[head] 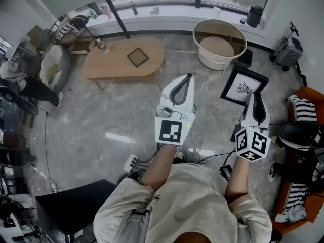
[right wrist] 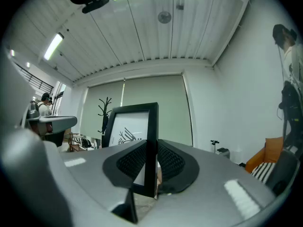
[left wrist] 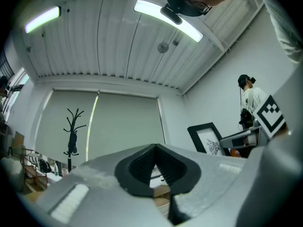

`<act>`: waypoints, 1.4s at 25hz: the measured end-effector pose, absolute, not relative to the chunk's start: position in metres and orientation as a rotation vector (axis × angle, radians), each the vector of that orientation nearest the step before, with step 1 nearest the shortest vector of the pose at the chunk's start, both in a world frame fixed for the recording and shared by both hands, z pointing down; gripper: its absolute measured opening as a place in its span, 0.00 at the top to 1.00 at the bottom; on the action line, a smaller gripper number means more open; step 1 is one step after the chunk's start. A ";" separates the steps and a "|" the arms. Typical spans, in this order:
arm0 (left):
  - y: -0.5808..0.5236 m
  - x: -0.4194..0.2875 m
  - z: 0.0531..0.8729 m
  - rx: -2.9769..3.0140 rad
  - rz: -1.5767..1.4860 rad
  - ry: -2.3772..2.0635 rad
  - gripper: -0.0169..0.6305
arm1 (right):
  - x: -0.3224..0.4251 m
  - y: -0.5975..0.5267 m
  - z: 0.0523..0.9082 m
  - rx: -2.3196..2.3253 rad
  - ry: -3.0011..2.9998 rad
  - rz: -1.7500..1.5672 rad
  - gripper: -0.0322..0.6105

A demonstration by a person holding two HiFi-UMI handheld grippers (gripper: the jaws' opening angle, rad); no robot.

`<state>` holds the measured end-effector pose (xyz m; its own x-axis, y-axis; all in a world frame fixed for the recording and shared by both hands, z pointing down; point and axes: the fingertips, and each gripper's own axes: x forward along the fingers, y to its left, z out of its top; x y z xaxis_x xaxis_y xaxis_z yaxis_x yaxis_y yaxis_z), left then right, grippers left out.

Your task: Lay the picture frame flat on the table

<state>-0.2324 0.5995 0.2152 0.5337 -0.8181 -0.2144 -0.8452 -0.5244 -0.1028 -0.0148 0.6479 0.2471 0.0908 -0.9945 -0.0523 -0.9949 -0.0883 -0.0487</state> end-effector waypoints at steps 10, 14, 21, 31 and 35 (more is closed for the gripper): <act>0.582 -0.255 0.215 -2.584 0.238 1.382 0.97 | -0.043 0.631 0.250 -2.277 2.060 0.019 0.84; 0.574 -0.268 0.214 -2.596 0.248 1.371 0.97 | -0.059 0.624 0.248 -2.277 2.052 0.015 0.84; 0.564 -0.272 0.218 -2.618 0.260 1.344 0.97 | -0.066 0.620 0.250 -2.300 2.030 0.017 0.84; 0.537 -0.259 0.224 -2.643 0.242 1.321 0.97 | -0.058 0.594 0.254 -2.309 2.031 0.025 0.84; 0.519 -0.245 0.219 -2.625 0.250 1.314 0.97 | -0.044 0.576 0.255 -2.308 2.036 0.034 0.84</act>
